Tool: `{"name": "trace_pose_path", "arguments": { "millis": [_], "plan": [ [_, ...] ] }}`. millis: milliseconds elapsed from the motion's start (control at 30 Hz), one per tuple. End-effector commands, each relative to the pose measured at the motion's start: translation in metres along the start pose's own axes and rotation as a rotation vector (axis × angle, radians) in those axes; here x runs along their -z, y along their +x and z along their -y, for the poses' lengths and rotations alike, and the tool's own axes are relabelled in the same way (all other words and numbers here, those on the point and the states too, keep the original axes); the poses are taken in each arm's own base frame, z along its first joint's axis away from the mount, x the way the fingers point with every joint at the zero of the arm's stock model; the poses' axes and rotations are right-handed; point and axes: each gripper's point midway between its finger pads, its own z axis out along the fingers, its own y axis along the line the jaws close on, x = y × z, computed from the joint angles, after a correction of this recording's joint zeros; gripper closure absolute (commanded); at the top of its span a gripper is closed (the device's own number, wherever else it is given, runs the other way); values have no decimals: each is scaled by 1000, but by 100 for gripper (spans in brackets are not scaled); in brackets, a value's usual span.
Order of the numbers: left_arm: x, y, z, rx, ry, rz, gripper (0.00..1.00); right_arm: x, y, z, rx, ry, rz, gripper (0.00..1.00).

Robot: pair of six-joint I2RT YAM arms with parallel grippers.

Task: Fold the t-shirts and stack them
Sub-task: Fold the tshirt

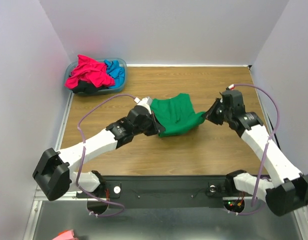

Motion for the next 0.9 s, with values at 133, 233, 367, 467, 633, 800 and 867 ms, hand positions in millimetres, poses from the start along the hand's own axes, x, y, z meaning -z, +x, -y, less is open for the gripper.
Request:
{"name": "trace_pose_path", "arguments": {
  "millis": [133,233,367,467,633,800,867],
  "plan": [
    [2,-70,-9,-17,-30,116,100,-31,-77,-46,61,4,135,100],
    [0,-85,-16,-12,-43,133,100,-40,-91,-59,73,-2,147,100],
    [-8,-107,-20,-19,-54,149,100,-69,-105,-70,102,11,130,100],
    [-15,-116,-23,-19,-62,146,100,-85,-110,-75,116,14,116,100],
    [-26,-137,-45,4,-114,157,100,-119,-120,-81,119,34,101,100],
    [-41,-162,-60,-2,-149,167,100,-147,-125,-80,115,54,83,100],
    [-53,-168,-69,4,-164,150,100,-162,-127,-76,110,71,73,100]
  ]
}}
